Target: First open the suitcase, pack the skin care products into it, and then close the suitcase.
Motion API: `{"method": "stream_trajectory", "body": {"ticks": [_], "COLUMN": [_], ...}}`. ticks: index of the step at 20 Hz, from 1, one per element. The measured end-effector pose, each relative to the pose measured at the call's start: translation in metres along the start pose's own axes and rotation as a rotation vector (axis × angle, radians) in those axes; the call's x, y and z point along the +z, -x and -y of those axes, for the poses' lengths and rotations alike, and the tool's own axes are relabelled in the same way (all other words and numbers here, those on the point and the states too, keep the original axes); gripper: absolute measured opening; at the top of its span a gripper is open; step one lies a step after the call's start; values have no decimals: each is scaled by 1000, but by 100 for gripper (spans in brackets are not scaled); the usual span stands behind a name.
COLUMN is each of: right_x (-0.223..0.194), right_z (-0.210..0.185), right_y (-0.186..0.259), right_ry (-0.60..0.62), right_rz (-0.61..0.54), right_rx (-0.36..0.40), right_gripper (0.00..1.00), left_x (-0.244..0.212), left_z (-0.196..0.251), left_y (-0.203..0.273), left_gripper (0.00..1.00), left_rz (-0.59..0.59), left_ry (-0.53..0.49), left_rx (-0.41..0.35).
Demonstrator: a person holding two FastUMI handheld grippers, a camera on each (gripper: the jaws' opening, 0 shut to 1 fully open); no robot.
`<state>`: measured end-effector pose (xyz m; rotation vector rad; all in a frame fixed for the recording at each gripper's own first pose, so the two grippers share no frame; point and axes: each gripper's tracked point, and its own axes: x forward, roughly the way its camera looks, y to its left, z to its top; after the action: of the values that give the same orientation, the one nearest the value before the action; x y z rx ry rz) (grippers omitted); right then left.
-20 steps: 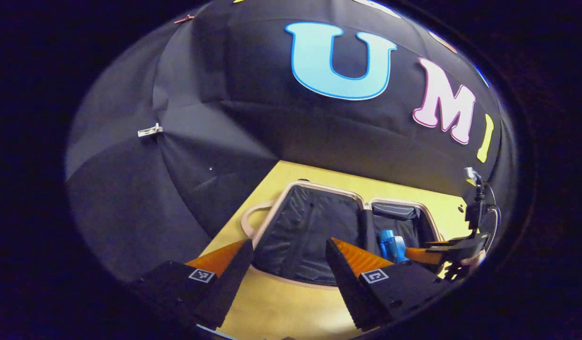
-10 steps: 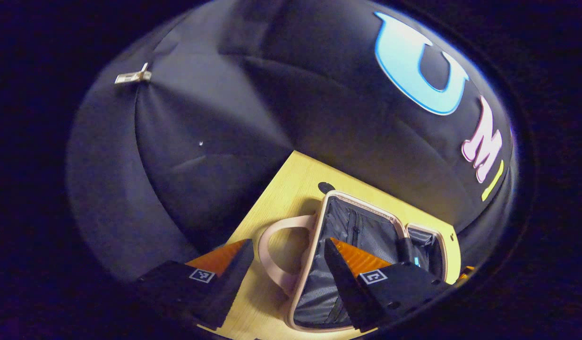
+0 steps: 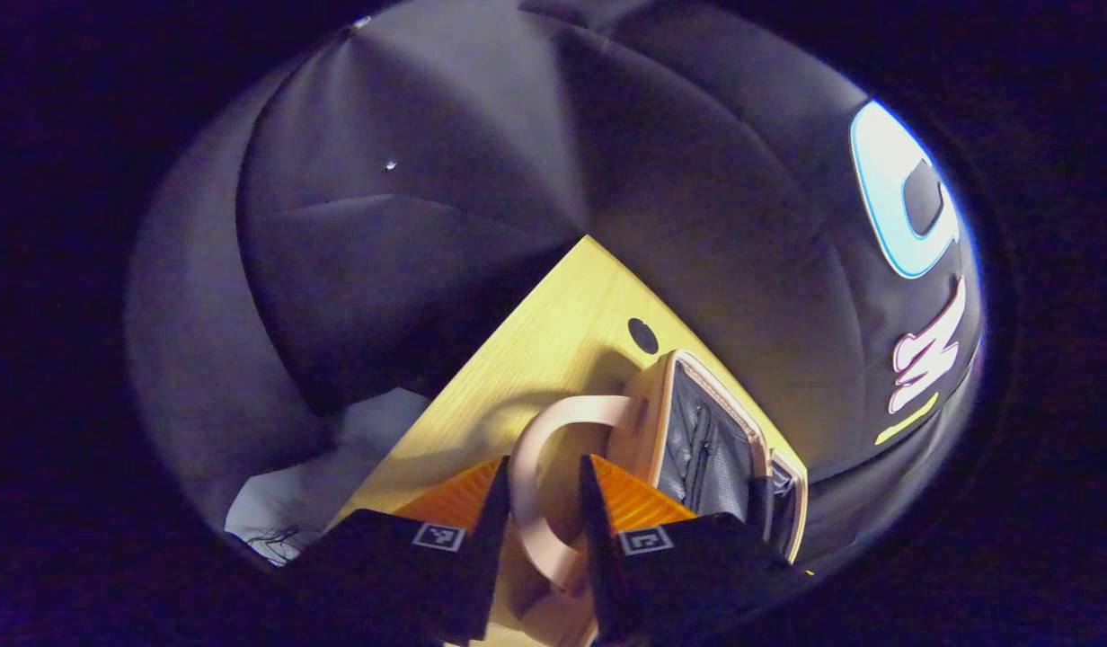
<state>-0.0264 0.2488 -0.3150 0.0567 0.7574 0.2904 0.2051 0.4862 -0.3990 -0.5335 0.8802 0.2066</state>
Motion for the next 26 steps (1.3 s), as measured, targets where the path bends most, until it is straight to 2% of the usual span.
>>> {"method": "stream_trajectory", "body": {"ticks": [2, 3, 6, 9, 11, 14, 17, 18, 19, 20, 21, 22, 25, 26], "right_x": [-1, 1, 10, 21, 28, 29, 44, 54, 67, 75, 78, 83, 87, 89], "right_z": [2, 5, 17, 34, 45, 66, 86, 99, 115, 128, 138, 150, 181, 192], "right_y": [2, 3, 8, 14, 19, 26, 37, 43, 52, 58, 63, 68, 76, 81], "right_ry": [6, 9, 9, 7, 12, 13, -5, -4, 4, 14, 21, 28, 12, -4], "right_rz": [-1, 3, 25, 45, 66, 65, 89, 111, 139, 154, 159, 167, 170, 177], "right_rx": [2, 0, -8, -23, -35, -49, -53, -60, -60, -60, -58, -55, -46, -46], "right_gripper": [98, 98, 98, 98, 98, 97, 97, 97, 97, 97, 88, 97, 97, 89], "left_x": [7, 11, 23, 44, 62, 63, 28, 7, -34, -57, -79, -107, -178, -196], "left_z": [6, 11, 31, 74, 122, 214, 301, 341, 398, 425, 445, 464, 504, 507], "left_y": [5, 10, 36, 90, 134, 188, 216, 222, 226, 224, 217, 204, 162, 148], "left_gripper": [20, 16, 10, 7, 7, 7, 7, 6, 7, 6, 6, 6, 7, 7], "left_rz": [21, 33, 88, 160, 230, 308, 329, 336, 330, 319, 312, 292, 227, 206], "left_ry": [-11, -16, -116, -256, -316, -371, -467, -496, -511, -518, -521, -514, -486, -479], "left_rx": [11, 6, 18, 16, -30, -153, -236, -264, -296, -304, -305, -309, -324, -311]}}
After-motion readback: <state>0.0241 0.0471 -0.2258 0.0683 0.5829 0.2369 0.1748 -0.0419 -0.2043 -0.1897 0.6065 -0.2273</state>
